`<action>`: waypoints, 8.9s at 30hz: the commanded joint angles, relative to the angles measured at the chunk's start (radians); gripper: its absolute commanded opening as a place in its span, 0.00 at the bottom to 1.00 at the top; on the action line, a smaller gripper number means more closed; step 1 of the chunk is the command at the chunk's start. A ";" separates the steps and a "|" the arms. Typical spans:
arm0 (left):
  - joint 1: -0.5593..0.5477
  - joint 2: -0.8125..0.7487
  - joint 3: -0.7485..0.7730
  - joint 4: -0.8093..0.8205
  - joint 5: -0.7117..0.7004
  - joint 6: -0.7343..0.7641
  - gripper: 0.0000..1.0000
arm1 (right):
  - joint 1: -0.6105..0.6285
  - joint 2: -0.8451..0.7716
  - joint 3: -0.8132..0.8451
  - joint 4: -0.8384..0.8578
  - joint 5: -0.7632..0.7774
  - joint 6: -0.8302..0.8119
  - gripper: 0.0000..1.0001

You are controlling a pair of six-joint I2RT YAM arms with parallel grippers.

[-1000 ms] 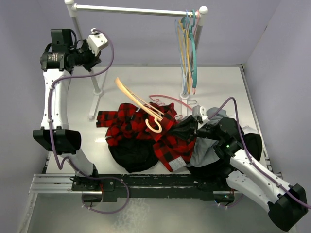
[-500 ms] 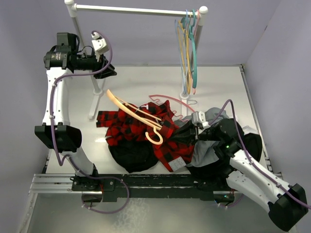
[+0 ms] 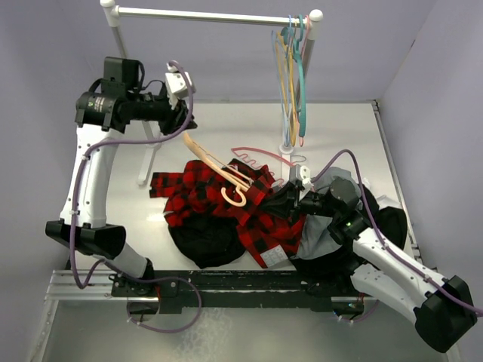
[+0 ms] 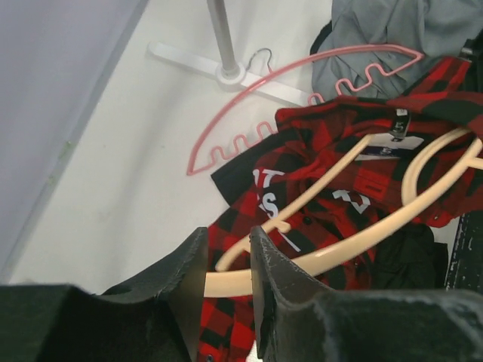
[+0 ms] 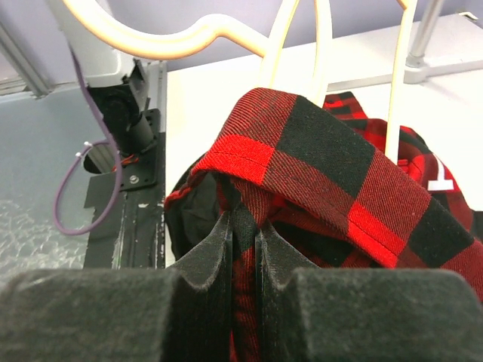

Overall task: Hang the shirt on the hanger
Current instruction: Hang the shirt on the hanger.

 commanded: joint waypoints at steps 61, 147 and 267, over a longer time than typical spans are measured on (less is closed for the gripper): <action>-0.272 0.048 -0.231 -0.250 0.072 1.045 0.00 | 0.158 0.223 0.271 0.103 0.083 -0.059 0.00; -0.005 0.135 -0.014 0.235 0.389 -0.135 0.99 | 0.241 -0.333 -0.089 -0.060 0.171 -0.039 0.00; -0.337 -0.050 -0.446 -0.363 0.251 1.046 0.00 | 0.353 -0.362 0.498 -1.105 0.811 -0.860 0.00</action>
